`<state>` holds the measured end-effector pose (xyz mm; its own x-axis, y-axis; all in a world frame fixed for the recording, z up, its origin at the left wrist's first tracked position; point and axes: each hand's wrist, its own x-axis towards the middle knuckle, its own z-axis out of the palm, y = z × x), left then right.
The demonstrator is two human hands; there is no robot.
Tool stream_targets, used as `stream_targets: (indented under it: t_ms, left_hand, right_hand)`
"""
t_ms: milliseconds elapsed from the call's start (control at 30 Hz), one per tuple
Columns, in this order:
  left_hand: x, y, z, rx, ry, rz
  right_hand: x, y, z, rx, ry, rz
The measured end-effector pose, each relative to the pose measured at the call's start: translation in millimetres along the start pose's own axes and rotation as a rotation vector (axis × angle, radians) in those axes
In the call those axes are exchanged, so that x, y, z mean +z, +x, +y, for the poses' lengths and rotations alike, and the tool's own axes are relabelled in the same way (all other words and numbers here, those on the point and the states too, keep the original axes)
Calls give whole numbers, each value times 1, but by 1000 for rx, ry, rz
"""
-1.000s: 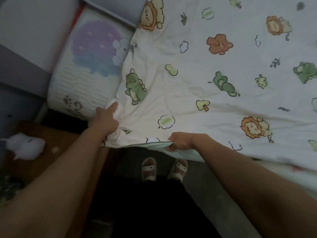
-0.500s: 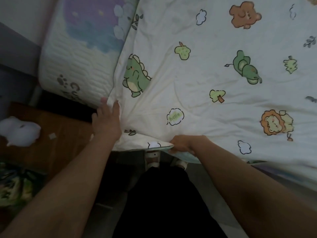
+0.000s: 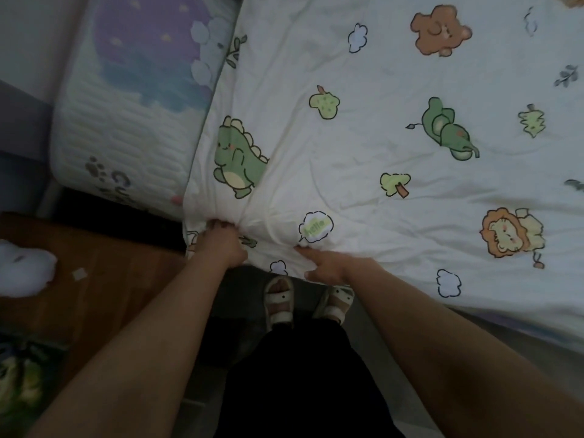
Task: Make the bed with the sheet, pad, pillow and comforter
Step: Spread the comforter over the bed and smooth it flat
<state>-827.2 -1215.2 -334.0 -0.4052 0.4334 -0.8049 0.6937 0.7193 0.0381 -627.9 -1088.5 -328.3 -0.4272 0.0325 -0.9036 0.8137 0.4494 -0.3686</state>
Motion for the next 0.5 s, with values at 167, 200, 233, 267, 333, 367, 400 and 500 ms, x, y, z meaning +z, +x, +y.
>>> stream_targets:
  t_ms: [167,200,233,267,333,367,400,500]
  left_hand:
    - [8,32,5,-111,-17,-66]
    - [5,33,8,-102,-52,-63]
    - [1,30,10,-85,-85,-55]
    - [-7,24,12,-73,-107,-62]
    - [-23,10,13,-26,-106,-57]
    - [-34,3,11,-5,-97,-13]
    - [-43,-6,9,2,-99,56]
    - [-71,-24,1,-51,-216,423]
  right_hand:
    - [-3,4,4,-8,-17,-3]
    - [-6,1,6,-17,-22,-10]
    - [-7,-1,5,-30,-26,-21]
    - [-12,-6,4,-45,-29,-31]
    - [-20,-16,2,-55,-17,-46]
    - [-27,-22,0,-59,4,-44]
    - [-32,-28,-1,-63,32,-41]
    - [-46,-39,-4,-43,178,-6]
